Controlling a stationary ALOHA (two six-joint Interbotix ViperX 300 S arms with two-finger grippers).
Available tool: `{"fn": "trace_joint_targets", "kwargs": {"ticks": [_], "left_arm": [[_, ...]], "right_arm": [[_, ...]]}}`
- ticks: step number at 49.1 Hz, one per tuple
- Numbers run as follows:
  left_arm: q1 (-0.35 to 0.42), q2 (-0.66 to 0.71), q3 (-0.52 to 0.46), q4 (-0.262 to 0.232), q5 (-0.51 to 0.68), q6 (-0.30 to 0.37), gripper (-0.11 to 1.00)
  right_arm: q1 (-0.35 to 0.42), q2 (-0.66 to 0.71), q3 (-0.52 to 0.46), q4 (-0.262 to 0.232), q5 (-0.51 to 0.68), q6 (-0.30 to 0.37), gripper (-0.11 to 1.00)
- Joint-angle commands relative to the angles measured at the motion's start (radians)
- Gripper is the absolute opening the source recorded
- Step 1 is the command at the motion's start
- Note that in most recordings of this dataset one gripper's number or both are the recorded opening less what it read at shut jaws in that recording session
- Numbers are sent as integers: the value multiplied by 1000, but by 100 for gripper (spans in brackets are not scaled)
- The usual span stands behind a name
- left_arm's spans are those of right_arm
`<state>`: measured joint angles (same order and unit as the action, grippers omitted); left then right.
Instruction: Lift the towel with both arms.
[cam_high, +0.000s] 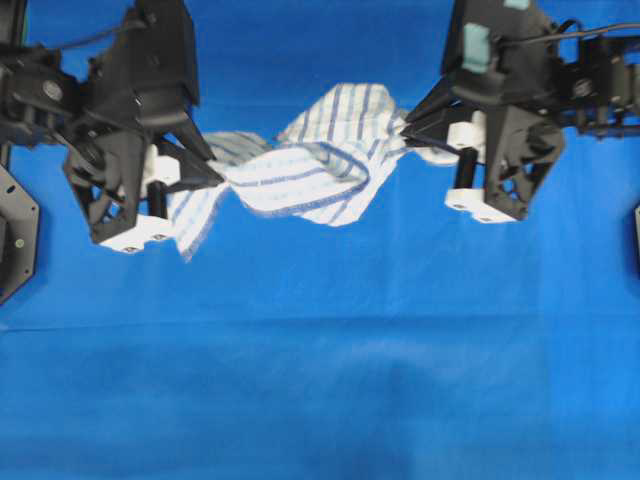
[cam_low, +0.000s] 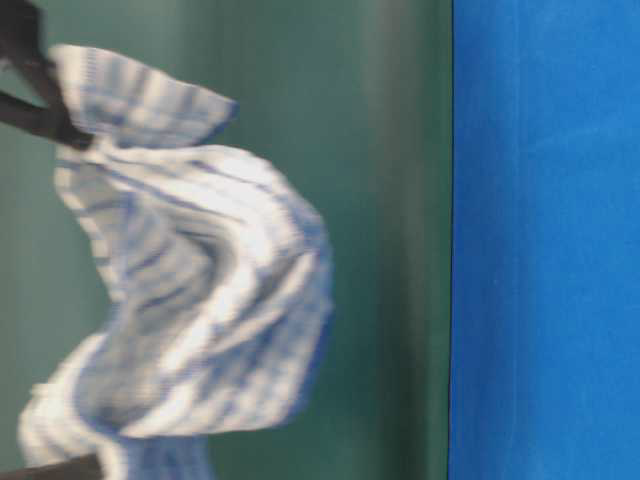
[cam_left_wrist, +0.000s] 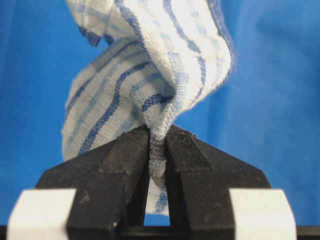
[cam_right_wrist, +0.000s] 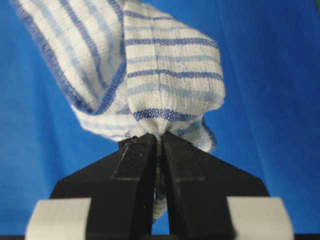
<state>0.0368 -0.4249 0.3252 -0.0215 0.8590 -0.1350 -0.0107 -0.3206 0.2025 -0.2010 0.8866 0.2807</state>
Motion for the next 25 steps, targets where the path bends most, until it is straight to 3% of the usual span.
{"fn": "trace_joint_targets", "kwargs": {"ticks": [1, 8, 25], "left_arm": [[2, -17, -72, 8, 35, -2, 5], [2, -15, -109, 8, 58, 0, 5], [-3, -11, -115, 9, 55, 2, 5]], "right_arm": [[17, -21, -58, -3, 37, -2, 6], [32, -21, -103, -3, 92, -2, 6], [41, -21, -106, -3, 98, -3, 6]]}}
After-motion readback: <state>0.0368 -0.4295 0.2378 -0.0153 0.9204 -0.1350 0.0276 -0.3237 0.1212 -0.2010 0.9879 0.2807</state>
